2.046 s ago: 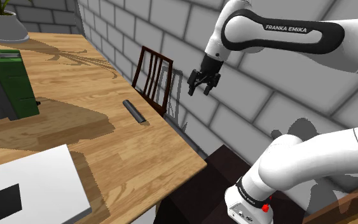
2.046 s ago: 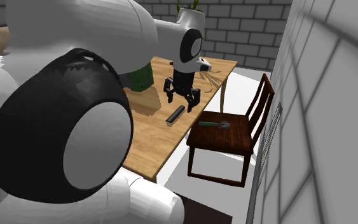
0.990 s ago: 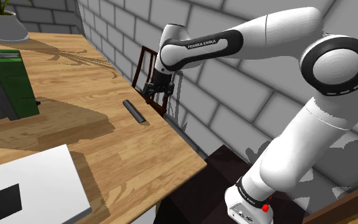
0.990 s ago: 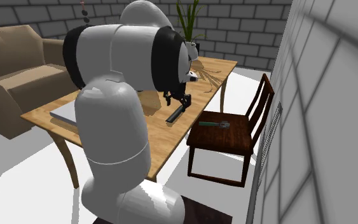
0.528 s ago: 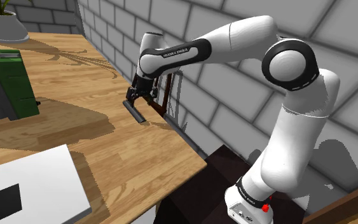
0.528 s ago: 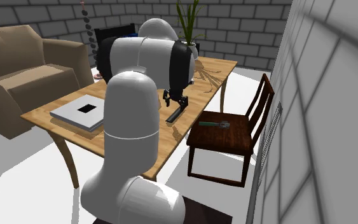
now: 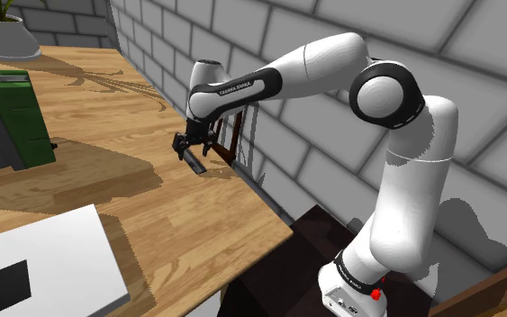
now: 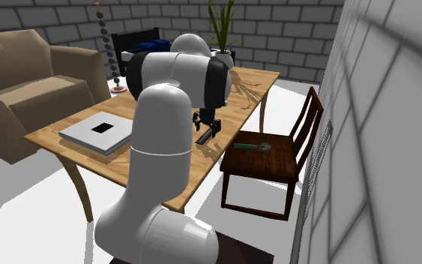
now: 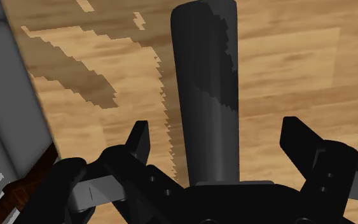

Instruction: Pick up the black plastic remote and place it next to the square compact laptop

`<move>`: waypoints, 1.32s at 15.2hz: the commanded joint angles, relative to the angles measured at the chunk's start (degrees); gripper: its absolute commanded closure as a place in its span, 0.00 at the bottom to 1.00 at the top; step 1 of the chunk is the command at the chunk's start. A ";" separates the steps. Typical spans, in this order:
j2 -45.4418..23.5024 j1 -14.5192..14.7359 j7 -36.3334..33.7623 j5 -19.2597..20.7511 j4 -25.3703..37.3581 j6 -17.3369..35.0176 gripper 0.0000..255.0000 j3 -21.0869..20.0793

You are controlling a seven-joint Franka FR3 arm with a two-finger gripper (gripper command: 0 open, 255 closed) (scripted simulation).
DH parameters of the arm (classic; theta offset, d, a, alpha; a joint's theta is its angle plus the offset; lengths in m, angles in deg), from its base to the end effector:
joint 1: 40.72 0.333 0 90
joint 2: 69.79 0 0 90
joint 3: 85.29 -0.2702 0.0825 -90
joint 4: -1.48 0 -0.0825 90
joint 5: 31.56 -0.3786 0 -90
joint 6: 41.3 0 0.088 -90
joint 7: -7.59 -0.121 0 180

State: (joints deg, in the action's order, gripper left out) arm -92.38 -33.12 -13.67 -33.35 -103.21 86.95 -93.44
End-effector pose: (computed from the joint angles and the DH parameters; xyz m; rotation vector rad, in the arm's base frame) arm 0.5987 0.1668 0.2700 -3.0540 0.1936 0.0088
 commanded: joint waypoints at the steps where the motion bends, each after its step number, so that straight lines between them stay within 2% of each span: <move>1: -0.38 0.06 -0.03 0.03 -0.75 1.15 0.00 0.01; 8: -0.39 0.06 -0.03 0.04 -0.73 1.14 0.00 0.01; 9: -0.39 0.06 -0.03 0.04 -0.73 1.14 1.00 0.01; 20: 0.43 0.02 -0.05 -0.05 -0.30 -0.10 1.00 -0.04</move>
State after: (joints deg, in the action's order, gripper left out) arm -92.26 -33.07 -13.74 -33.36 -103.69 87.37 -93.46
